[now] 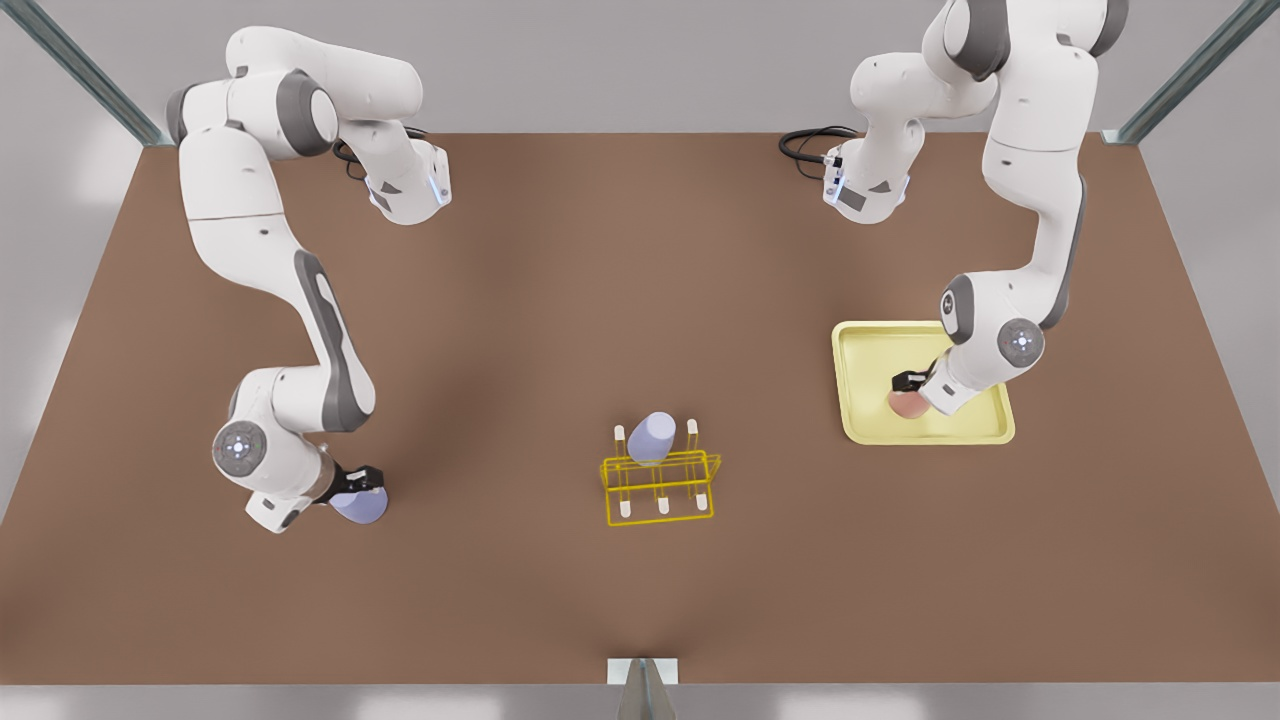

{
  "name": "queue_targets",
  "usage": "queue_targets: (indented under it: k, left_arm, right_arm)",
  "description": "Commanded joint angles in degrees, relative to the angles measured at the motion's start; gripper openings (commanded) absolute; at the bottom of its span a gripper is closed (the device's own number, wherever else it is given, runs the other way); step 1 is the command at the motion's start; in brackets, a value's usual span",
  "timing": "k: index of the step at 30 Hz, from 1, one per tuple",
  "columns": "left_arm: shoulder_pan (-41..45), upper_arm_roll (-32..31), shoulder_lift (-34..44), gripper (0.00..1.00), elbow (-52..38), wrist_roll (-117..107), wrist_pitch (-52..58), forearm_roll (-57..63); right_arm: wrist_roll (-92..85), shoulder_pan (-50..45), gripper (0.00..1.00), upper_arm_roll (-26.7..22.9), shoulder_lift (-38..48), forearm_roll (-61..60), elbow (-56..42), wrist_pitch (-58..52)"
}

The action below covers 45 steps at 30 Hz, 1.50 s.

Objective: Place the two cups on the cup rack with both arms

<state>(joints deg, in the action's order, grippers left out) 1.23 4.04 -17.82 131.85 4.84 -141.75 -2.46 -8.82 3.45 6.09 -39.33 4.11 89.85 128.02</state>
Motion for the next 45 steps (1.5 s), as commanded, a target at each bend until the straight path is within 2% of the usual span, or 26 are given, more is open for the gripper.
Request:
queue_targets:
  k: [1, 3, 5, 26, 29, 34, 38, 39, 42, 45]
  left_arm:
    - [0.1, 0.0, 0.0, 1.00, 0.0, 0.7, -0.5, 0.1]
    - [0.3, -0.1, 0.1, 0.98, 0.0, 0.7, -0.5, 0.1]
    - [0.3, -0.1, 0.1, 0.94, 0.0, 0.6, -0.5, 0.1]
    - [1.4, -0.3, 0.6, 0.87, -0.2, 0.6, 0.7, 0.1]
    - [2.3, -0.3, -0.4, 0.87, -0.5, 0.5, 0.3, 0.1]
    - [2.1, -0.3, 0.9, 0.83, -0.5, 0.4, 0.8, 0.1]
    - [1.8, -0.3, 2.8, 0.83, -0.5, 0.7, 3.7, 0.1]
    - [1.9, -0.3, 4.5, 0.83, -1.3, 0.4, 7.8, 0.2]
    - [1.7, -0.3, 4.8, 0.83, -11.3, -1.5, 22.5, -4.7]
    - [2.5, -2.6, 3.9, 0.83, -20.0, -6.7, 28.4, -4.7]
  right_arm:
    - [-0.6, 0.0, 1.00, -0.1, -0.4, 0.3, 0.0, 0.7]
    - [0.5, -0.1, 1.00, -0.5, -0.4, 1.3, 0.1, 1.3]
    - [9.9, 0.0, 1.00, -0.4, -0.5, 7.8, 0.7, 1.7]
    - [11.5, 0.5, 1.00, 0.1, -2.9, 5.1, 2.1, 2.8]
    - [11.5, 0.5, 0.87, 0.1, -2.8, 5.1, 1.9, 2.8]
    - [11.5, 0.4, 0.86, 0.1, -2.9, 5.1, 1.4, 2.8]
    - [11.5, 0.4, 0.83, 0.1, -2.9, 5.1, 1.3, 2.8]
    - [11.5, 0.3, 0.82, 0.2, -2.9, 5.1, 1.2, 2.8]
    - [11.5, 0.4, 0.82, 0.2, -2.8, 5.1, 1.2, 2.8]
    - [11.5, 0.4, 0.82, 0.7, -2.7, 4.8, 1.2, 2.8]
